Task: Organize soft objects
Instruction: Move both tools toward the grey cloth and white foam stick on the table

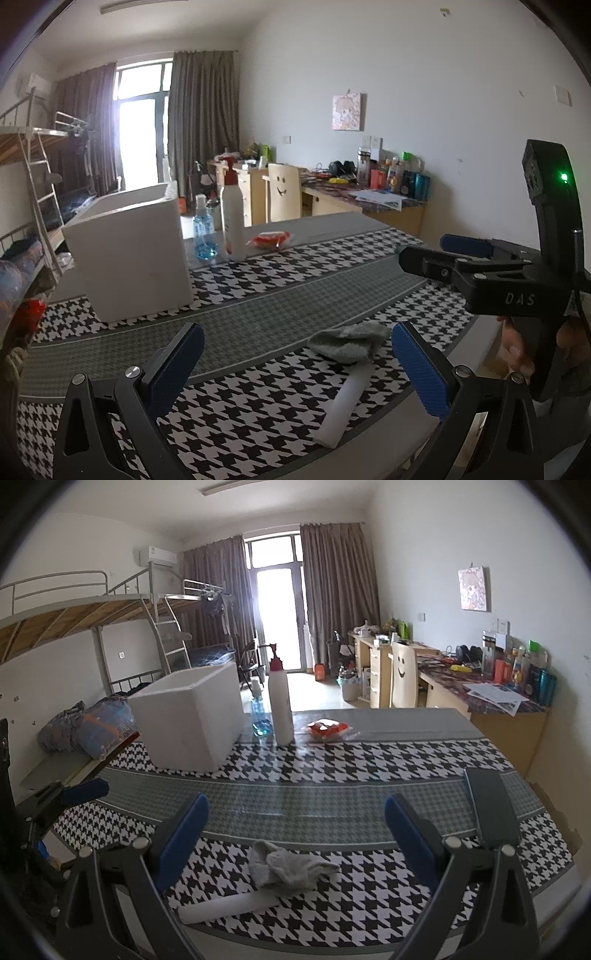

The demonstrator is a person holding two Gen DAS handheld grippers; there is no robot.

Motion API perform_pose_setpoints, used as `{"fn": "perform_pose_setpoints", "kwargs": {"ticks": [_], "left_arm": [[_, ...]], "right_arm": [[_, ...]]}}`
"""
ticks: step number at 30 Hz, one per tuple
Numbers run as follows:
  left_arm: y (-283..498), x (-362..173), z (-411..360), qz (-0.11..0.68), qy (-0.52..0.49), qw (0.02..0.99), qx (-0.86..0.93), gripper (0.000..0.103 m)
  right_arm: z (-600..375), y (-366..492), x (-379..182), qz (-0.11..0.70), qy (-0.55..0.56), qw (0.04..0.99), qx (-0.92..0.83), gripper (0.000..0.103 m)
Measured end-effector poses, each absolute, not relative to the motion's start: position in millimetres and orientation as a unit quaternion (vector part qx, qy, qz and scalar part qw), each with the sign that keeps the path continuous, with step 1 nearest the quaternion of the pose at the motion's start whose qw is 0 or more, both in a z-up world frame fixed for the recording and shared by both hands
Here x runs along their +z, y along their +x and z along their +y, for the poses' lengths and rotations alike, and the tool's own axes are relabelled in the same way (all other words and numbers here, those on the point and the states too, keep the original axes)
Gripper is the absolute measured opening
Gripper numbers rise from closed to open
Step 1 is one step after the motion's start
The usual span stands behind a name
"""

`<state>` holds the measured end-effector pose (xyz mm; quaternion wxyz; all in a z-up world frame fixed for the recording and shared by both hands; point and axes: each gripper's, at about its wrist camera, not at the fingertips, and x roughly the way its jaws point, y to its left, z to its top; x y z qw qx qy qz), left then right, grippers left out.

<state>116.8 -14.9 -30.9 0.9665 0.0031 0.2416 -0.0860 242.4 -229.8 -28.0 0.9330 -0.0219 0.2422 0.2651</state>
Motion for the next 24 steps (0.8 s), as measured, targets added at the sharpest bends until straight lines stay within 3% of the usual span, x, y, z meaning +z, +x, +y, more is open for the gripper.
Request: {"fn": "perform_pose_setpoints", "kwargs": {"ticks": [24], "left_arm": [[131.5, -65.3, -35.4, 0.300, 0.019, 0.944, -0.133, 0.102]], "right_arm": [[-242.5, 253.9, -49.6, 0.278, -0.017, 0.928, 0.248, 0.098]]}}
